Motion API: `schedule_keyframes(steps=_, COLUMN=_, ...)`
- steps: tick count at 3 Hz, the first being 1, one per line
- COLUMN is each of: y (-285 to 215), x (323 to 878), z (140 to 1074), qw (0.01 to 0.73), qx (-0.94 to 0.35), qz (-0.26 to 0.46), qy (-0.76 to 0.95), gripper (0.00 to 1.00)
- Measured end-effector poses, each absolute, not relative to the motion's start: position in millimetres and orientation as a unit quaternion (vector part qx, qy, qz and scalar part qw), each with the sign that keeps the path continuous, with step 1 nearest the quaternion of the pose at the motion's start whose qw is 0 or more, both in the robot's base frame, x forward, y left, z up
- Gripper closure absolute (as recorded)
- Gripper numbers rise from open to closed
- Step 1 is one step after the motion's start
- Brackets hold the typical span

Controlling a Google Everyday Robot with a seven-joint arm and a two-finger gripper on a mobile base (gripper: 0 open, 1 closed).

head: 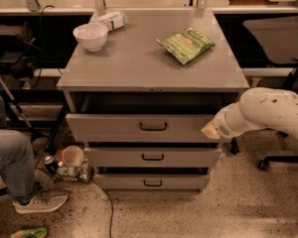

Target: Close top drawer

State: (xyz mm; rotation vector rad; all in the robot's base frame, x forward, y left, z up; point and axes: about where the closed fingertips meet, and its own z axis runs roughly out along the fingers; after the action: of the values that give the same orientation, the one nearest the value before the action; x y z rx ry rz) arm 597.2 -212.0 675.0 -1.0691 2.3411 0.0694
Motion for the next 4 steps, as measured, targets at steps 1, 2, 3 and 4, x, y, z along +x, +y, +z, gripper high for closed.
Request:
schedule_keyframes(steps=1, y=-210.2, x=613.9, z=667.2, qw=0.283, qx=-0.384, qz=0.008, qy=0.879, gripper=1.00)
schedule_keyframes(steps=2, y=-209.4, x=630.1, z=660.9, qw=0.286, qx=-0.370, qz=0.008, qy=0.884, gripper=1.00)
schedule_keyframes(steps=3, y=-209.4, x=630.1, z=660.9, qw=0.286, qx=-0.370, qz=0.008, qy=0.884, gripper=1.00)
schedule_keyframes(steps=4, y=-211.8, x=633.6, z=668.2, qw=0.303, qx=-0.355, qz=0.016, qy=0.884, gripper=1.00)
